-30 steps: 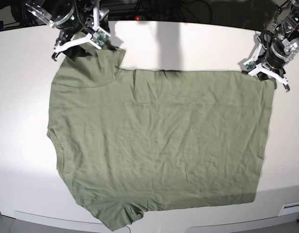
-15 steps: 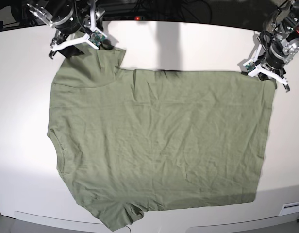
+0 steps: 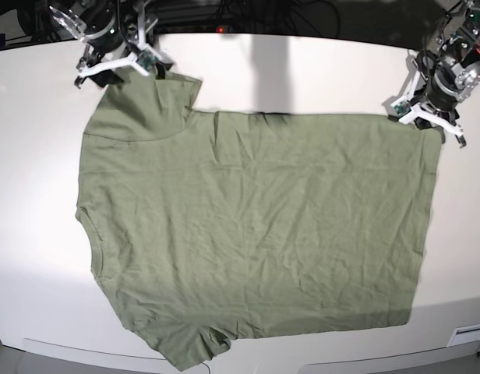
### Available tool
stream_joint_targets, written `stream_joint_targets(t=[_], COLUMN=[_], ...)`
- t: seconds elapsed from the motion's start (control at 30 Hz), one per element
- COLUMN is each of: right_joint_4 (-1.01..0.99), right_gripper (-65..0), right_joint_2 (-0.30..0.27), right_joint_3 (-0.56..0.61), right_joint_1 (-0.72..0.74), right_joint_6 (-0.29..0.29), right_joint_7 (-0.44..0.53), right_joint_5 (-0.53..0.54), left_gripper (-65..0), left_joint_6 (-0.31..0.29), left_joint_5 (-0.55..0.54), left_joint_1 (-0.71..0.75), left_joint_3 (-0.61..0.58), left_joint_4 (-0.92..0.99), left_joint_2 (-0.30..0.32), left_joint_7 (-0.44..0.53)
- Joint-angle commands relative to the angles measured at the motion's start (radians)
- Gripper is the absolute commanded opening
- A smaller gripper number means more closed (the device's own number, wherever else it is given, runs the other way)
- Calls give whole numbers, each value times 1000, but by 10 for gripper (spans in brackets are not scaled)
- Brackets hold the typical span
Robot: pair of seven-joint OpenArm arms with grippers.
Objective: Fold the T-shirt properly
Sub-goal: 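Lift the gripped shoulder corners slightly with both grippers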
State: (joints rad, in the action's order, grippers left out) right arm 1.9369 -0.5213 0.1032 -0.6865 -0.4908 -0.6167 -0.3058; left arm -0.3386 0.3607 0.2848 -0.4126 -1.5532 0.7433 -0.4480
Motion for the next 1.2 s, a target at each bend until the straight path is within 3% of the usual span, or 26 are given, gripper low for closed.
stream_joint_targets(t=[0.0, 0.27, 0.33, 0.53, 0.67, 0.9, 1.03, 1.17], right_joint_4=[-8, -37, -36, -35, -13, 130, 208, 218], right_gripper=[-211, -239, -295, -553, -650, -650, -650, -650], right_joint_2=[-10, -11, -11, -11, -27, -105, -119, -119], right_joint_3=[-5, -5, -5, -5, -5, -5, -5, -5], right_joint_1=[2, 29, 29, 29, 29, 30, 39, 64], right_joint_6=[0, -10, -31, -79, -78, -24, -2, -1], right_joint_7=[-15, -39, -54, -57, -57, -58, -57, -58], right_joint_5=[-11, -9, -8, 0, 82, 101, 101, 101], left_gripper=[-650, -650, -650, -650, -650, -650, -650, -650], left_joint_6=[-100, -100, -100, -100, -99, -99, -99, -100], left_joint_5=[-76, -104, -104, -100, -100, -100, -100, -55], left_joint_1=[29, 28, 28, 28, 27, 26, 25, 25], left_joint_3=[-16, -16, -16, -16, -14, -13, -13, -13], left_joint_4=[19, 19, 19, 19, 19, 2, -60, -137], left_joint_2=[5, 5, 5, 5, 5, 6, 8, 31], left_joint_7=[-53, -53, -53, -53, -53, -100, -163, -146])
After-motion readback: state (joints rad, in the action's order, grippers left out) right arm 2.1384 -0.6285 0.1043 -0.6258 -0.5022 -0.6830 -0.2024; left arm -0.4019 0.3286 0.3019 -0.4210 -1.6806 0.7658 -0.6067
